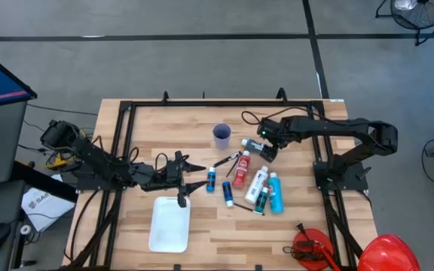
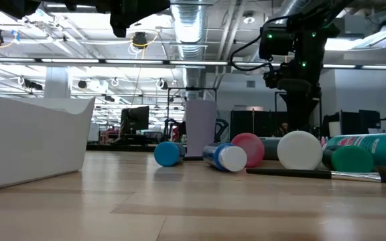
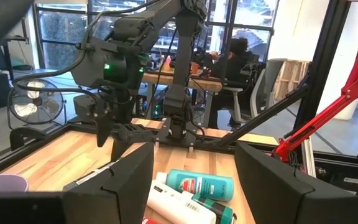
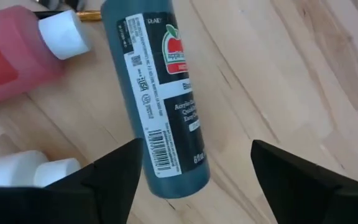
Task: Pick & Place Paint Supplies
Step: Put the black paint bottle into the white bin
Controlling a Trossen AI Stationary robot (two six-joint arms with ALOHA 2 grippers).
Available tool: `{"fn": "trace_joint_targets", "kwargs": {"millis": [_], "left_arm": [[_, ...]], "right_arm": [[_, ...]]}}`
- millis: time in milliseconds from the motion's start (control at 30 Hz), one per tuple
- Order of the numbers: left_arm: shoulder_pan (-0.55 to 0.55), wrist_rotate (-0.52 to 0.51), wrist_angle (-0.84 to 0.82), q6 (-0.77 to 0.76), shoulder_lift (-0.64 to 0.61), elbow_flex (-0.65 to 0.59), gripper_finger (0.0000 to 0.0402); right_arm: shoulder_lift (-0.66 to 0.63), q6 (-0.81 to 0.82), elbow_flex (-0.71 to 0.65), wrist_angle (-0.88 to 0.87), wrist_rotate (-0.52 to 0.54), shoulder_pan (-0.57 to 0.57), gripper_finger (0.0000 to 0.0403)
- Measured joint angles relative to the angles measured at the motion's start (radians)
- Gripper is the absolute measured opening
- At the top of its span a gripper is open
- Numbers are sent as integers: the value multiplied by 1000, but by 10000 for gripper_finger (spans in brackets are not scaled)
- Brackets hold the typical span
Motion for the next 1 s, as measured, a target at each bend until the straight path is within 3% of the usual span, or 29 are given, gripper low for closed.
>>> {"fn": "trace_joint_targets", "kwargs": {"millis": [500,1000], "left_arm": [[0,34,-6,-41,0,0,218],[7,34,-6,-41,0,0,218]], "right_arm": [[0,37,-148,132,-26,4,292],[0,3,-151,180,-46,-27,291]]}}
